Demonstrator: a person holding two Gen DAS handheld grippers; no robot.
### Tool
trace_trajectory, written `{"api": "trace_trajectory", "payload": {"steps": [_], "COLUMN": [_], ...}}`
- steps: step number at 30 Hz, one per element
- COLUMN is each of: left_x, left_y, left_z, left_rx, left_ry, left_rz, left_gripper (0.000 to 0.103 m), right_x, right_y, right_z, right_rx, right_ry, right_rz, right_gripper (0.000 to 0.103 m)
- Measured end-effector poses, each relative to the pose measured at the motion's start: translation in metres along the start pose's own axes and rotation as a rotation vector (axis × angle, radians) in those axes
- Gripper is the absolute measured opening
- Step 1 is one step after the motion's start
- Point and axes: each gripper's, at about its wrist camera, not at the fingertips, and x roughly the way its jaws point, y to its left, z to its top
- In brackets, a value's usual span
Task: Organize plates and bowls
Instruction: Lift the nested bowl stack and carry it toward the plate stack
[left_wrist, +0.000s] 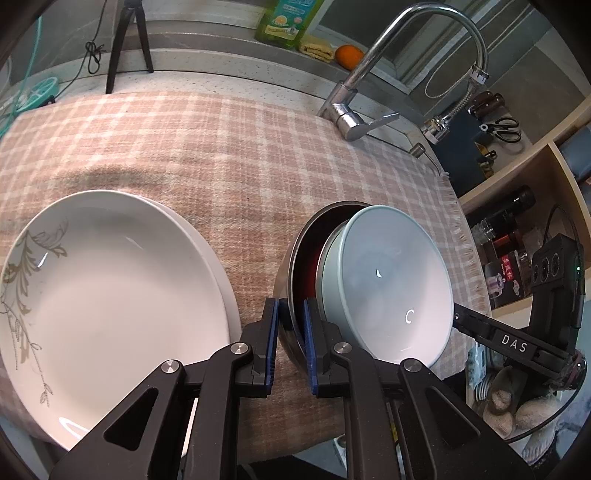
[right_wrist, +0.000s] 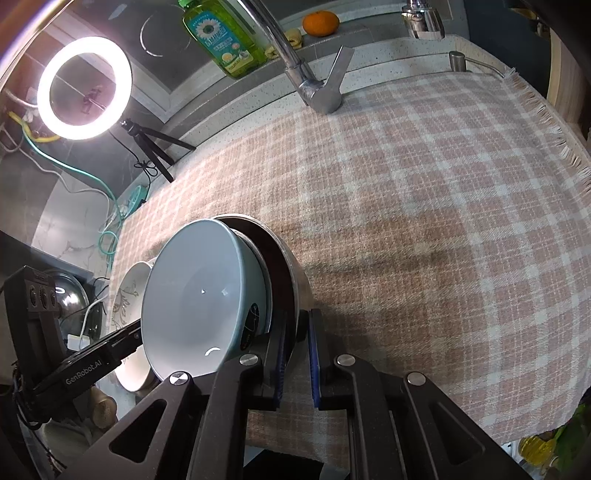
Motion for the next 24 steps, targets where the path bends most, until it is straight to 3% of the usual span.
{"api": "trace_trajectory", "payload": {"steps": [24], "left_x": [-0.044], "left_y": [0.003], "left_z": [0.007], "left_rx": [-0.017], "left_ry": [-0.086], "left_rz": [0.008], "left_gripper": [0.011], "right_x": [-0.025], "right_y": [0.037], "right_z": [0.017], "right_rx": [-0.070], "right_ry": [-0.044], "right_rz": [0.040], "right_gripper": [0.010]}}
